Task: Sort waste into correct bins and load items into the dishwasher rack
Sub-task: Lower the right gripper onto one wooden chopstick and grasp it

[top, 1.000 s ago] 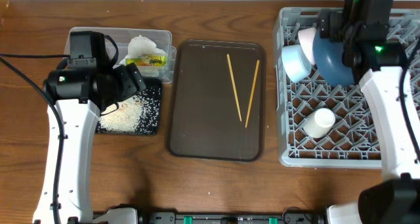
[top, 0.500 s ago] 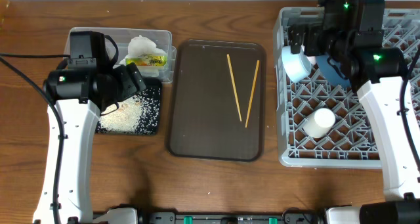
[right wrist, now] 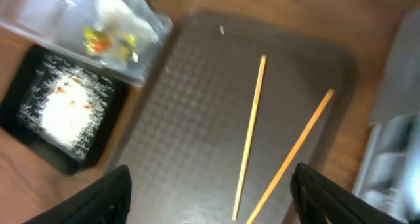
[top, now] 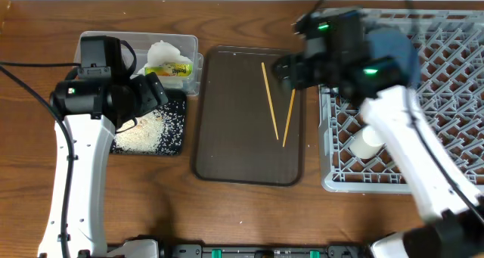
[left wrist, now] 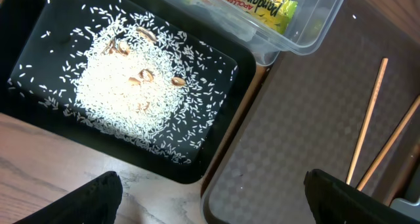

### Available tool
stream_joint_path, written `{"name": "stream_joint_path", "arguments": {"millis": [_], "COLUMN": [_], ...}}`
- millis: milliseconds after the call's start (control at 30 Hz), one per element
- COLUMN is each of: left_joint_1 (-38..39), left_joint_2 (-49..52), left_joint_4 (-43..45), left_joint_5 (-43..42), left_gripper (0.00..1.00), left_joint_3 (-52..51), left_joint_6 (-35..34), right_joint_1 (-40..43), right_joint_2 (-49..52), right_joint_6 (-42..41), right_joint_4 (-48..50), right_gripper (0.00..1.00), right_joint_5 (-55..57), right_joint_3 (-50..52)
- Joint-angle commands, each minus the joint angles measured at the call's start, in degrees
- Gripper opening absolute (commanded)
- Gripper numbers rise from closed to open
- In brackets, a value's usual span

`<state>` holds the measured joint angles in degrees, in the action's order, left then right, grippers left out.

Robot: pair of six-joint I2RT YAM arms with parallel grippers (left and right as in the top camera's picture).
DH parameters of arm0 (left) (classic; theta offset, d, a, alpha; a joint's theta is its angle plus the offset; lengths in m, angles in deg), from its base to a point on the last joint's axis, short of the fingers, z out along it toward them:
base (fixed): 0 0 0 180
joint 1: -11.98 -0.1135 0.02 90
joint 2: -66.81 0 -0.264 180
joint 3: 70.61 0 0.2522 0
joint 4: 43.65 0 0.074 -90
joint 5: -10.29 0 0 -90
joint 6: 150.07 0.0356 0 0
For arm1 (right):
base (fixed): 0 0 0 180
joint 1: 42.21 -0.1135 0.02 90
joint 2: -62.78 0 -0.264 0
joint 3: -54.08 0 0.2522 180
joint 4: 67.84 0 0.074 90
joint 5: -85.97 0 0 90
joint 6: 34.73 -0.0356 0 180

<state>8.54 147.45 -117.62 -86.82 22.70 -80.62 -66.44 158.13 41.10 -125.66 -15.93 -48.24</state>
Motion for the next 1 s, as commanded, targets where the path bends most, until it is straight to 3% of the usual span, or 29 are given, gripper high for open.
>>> {"name": "stream_joint_path", "arguments": {"millis": [0, 267, 600, 800, 967], "left_joint_1": [-0.2, -0.2, -0.2, -0.2, -0.2], "left_joint_2": [0.6, 0.6, 0.6, 0.6, 0.6], "left_joint_4": [-0.2, -0.2, -0.2, -0.2, -0.2], "left_joint_5": [0.3, 0.3, 0.3, 0.3, 0.3], "left_gripper": [0.91, 0.91, 0.91, 0.91, 0.92], "left_joint_3": [1.0, 1.0, 1.0, 1.0, 1.0], "left_joint_6": [0.6, 0.6, 0.6, 0.6, 0.6], "right_joint_1": [-2.5, -5.8, -7.7, -7.7, -7.7], "right_joint_2": [6.2, 20.0, 29.0, 29.2, 29.2], "right_joint_6": [-9.4, -12.2, -12.2, -12.8, -13.2], "right_joint_4": [-0.1, 3.2, 3.6, 3.5, 2.6], "right_gripper": [0.68, 0.50, 0.34, 0.01, 0.01], "right_joint_5": [8.6, 9.5, 14.7, 14.7, 15.1], "right_joint_3": [-0.2, -0.2, -0.2, -0.2, -0.2]}}
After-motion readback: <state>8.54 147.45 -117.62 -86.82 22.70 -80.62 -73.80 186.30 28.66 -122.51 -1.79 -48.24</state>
